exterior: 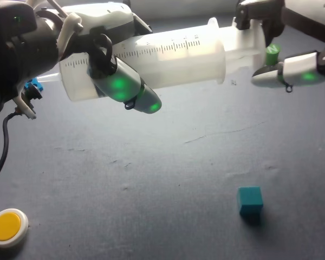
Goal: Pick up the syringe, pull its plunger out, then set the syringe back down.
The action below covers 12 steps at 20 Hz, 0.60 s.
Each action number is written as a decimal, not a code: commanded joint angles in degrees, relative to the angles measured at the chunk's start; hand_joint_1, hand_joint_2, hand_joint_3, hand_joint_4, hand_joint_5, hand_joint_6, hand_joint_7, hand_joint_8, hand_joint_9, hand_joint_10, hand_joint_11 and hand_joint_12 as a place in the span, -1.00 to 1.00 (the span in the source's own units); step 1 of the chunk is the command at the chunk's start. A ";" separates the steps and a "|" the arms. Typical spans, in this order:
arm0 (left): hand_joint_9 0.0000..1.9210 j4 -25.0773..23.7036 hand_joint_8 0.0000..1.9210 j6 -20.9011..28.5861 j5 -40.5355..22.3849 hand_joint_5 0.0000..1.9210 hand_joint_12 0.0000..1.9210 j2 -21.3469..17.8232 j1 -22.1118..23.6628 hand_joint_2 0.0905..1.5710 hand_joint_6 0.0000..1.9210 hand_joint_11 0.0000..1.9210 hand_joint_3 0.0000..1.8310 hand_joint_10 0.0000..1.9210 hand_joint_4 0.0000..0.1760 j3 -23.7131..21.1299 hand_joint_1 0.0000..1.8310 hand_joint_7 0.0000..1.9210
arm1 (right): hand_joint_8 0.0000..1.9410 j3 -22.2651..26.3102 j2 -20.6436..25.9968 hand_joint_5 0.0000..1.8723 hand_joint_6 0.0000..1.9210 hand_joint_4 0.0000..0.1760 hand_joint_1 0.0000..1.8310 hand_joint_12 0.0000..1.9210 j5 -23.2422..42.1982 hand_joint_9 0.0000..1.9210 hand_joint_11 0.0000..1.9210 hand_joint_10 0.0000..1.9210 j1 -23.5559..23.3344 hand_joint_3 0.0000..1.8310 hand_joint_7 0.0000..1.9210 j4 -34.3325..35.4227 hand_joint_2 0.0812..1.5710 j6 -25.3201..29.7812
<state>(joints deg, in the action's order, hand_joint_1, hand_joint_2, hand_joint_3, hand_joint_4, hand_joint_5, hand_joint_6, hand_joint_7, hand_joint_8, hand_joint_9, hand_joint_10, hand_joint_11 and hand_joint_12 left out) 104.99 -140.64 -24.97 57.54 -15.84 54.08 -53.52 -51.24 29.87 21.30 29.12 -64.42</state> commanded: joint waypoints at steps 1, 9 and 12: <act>-0.25 -2.67 0.44 0.19 -3.10 -0.31 0.58 -0.93 0.69 0.57 0.47 -0.49 -1.00 0.19 -1.00 0.33 0.25 -0.17 | 0.47 -0.22 1.76 -0.23 0.29 -1.00 0.28 0.44 5.90 -0.33 -0.66 0.02 0.06 -1.00 -0.16 -0.04 0.55 -0.21; -0.26 -2.66 0.38 0.20 -3.10 -0.29 0.59 -0.94 0.69 0.56 0.48 -0.49 -1.00 0.24 -1.00 0.32 0.26 -0.16 | 0.46 1.95 7.77 -0.23 0.27 -1.00 0.29 0.39 4.89 -0.32 -0.63 0.02 0.46 -1.00 -0.15 -0.04 0.55 -0.17; -0.28 -2.66 0.43 0.20 -3.10 -0.29 0.62 -0.95 0.69 0.57 0.46 -0.49 -1.00 0.28 -1.00 0.33 0.25 -0.17 | 0.44 2.08 9.58 -0.23 0.27 -1.00 0.30 0.42 4.60 -0.31 -0.63 0.02 0.44 -1.00 -0.13 -0.04 0.54 0.11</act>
<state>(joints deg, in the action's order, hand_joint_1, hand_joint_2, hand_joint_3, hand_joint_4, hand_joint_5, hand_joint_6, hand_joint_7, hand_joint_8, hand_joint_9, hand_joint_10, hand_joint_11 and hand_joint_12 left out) 105.03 -140.05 -23.97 57.54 -15.84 53.74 -50.92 -42.92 27.86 22.09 29.06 -64.29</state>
